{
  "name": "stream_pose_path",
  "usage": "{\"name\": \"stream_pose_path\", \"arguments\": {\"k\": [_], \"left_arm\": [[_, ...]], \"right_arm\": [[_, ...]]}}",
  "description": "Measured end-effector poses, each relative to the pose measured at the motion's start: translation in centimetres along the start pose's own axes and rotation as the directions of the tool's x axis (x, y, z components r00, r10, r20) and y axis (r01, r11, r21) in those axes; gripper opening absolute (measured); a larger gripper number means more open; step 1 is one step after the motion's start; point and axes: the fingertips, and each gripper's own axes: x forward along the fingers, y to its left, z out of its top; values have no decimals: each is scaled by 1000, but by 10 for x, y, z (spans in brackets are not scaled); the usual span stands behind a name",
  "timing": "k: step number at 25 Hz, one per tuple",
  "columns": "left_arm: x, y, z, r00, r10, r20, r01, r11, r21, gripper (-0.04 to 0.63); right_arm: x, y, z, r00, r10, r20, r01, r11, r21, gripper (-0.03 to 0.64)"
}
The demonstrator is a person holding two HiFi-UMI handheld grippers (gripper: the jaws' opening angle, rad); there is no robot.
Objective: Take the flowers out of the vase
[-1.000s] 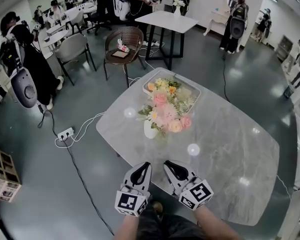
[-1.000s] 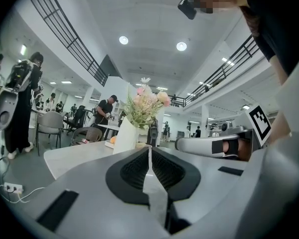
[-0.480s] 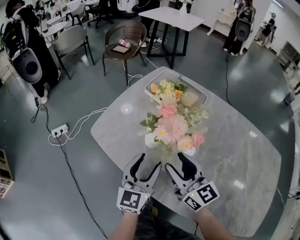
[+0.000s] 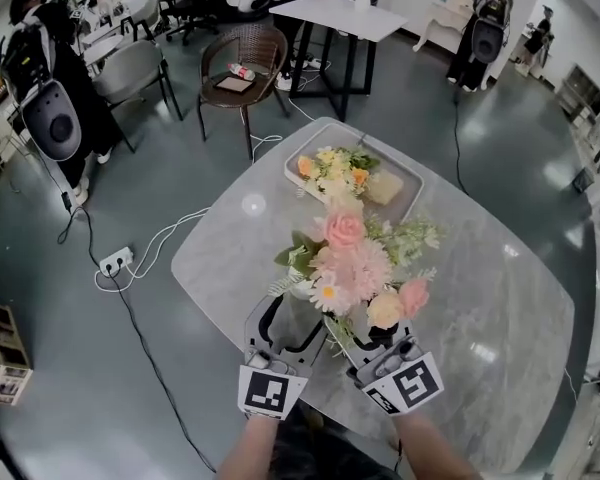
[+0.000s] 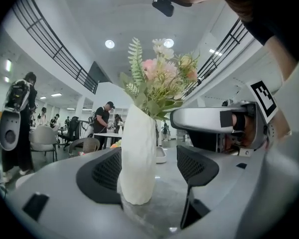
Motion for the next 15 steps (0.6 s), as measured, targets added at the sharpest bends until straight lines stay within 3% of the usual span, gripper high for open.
{"name": "stream_pose_path", "arguments": {"k": [5,9,15], "left_arm": [[12,9,9,998,56,29,-56,998,19,376],[20,15,13,996,84,40,-85,996,32,383],[27,16,10,995,91,36,-92,995,37,383]], "right_arm": [[11,-8,9,999,-15,32,15,999,-29,270],[21,-7,14,996,-83,12,84,993,-87,270],[34,-7,16,989,-151,6,151,987,-59,279]]}}
